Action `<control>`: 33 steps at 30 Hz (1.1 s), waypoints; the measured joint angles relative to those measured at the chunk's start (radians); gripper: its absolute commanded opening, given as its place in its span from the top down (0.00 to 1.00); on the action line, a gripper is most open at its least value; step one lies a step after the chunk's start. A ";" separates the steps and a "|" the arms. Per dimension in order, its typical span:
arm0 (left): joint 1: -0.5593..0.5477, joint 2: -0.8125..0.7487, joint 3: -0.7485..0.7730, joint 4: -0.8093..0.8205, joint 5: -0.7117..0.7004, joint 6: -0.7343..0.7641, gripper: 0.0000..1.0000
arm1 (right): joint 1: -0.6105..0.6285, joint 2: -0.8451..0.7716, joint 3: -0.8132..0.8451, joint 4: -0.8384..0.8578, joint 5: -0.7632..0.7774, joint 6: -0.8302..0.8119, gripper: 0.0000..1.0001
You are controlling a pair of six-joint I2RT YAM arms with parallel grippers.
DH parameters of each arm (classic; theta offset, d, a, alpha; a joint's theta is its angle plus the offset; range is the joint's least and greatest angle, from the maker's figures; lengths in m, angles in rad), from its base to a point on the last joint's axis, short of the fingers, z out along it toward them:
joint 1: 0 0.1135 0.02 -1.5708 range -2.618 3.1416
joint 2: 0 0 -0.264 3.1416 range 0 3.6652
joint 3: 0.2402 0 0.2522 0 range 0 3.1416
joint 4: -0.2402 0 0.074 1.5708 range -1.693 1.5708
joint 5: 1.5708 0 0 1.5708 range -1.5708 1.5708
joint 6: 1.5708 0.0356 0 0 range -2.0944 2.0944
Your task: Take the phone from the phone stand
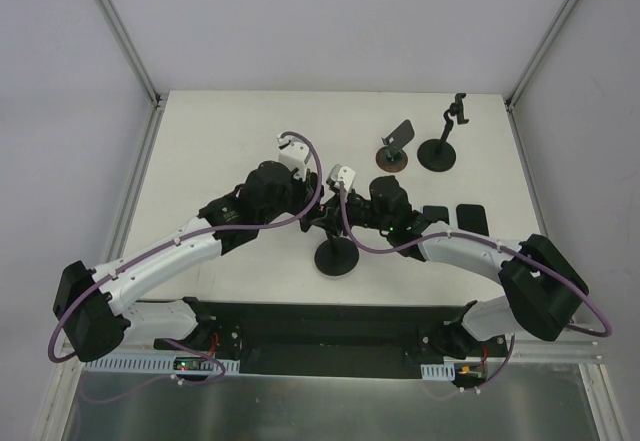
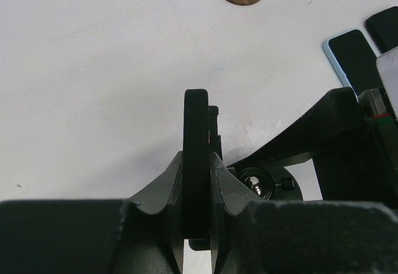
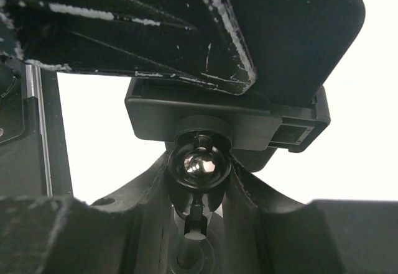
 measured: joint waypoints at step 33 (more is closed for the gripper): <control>0.013 -0.151 -0.150 0.111 0.132 0.072 1.00 | 0.003 -0.097 -0.103 0.029 -0.063 0.040 0.13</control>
